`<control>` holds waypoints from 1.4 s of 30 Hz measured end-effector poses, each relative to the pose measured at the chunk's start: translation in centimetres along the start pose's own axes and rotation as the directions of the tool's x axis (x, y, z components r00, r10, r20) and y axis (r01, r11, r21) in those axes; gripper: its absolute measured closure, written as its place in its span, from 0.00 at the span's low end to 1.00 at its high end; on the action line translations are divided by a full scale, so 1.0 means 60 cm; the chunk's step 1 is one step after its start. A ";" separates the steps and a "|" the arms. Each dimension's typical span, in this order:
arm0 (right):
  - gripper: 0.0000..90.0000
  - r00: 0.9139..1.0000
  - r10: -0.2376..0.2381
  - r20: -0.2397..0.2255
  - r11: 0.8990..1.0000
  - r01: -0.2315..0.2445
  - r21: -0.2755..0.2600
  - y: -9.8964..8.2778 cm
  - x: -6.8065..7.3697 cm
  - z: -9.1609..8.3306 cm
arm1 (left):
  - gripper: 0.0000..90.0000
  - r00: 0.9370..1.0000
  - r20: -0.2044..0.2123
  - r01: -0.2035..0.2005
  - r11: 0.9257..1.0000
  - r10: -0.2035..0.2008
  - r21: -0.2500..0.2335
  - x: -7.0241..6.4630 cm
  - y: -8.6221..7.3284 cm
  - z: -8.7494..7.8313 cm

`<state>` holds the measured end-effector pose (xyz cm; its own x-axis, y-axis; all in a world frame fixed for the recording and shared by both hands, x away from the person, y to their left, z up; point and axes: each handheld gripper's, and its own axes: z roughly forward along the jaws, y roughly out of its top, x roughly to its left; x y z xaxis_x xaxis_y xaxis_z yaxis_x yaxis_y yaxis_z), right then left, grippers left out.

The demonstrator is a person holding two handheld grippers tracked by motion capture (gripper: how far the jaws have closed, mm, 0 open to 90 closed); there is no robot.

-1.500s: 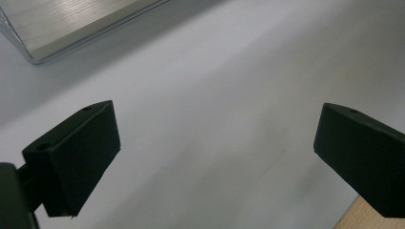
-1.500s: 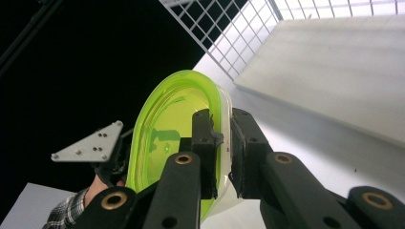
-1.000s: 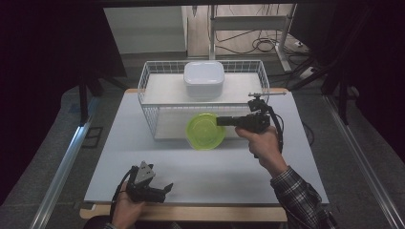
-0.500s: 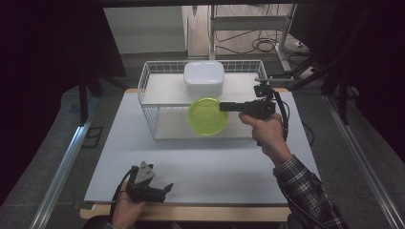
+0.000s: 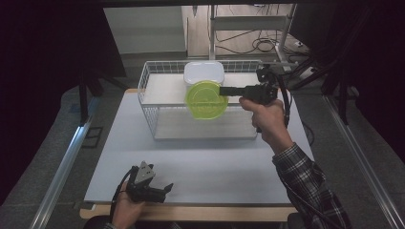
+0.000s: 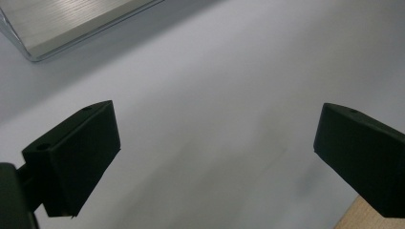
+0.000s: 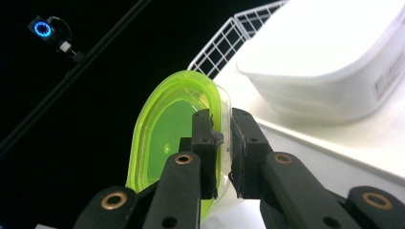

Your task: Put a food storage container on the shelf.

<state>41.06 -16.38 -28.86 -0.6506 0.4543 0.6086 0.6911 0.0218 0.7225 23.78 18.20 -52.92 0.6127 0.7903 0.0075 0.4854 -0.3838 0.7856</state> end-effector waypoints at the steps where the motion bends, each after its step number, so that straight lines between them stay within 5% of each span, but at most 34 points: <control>1: 0.91 1.000 0.001 0.000 1.000 -0.001 -0.002 0.005 0.002 0.000 | 0.01 1.000 0.000 0.000 1.000 0.000 0.000 0.000 0.000 0.000; 11: 0.91 0.999 0.008 0.040 0.999 -0.006 -0.047 0.057 0.018 0.012 | 0.01 1.000 0.005 0.001 1.000 -0.001 0.003 0.000 0.000 0.000; 22: 0.91 0.992 0.056 0.110 0.992 -0.042 -0.122 0.103 0.012 0.031 | 0.01 1.000 0.005 0.010 1.000 -0.010 -0.006 0.000 0.000 0.000; 29: 0.91 0.977 0.126 0.173 0.979 -0.094 -0.182 0.123 -0.002 0.046 | 0.01 1.000 0.009 0.015 1.000 -0.014 -0.009 0.002 0.000 -0.001; 42: 0.90 0.946 0.191 0.263 0.967 -0.136 -0.214 0.137 -0.022 0.082 | 0.01 1.000 0.016 0.009 1.000 -0.008 -0.007 0.001 0.000 -0.001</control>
<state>49.14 -12.45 -25.36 -0.4002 0.6677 0.6277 0.6897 -0.2315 0.6861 23.78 18.25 -52.90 0.6188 0.7855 -0.0093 0.4861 -0.3736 0.7900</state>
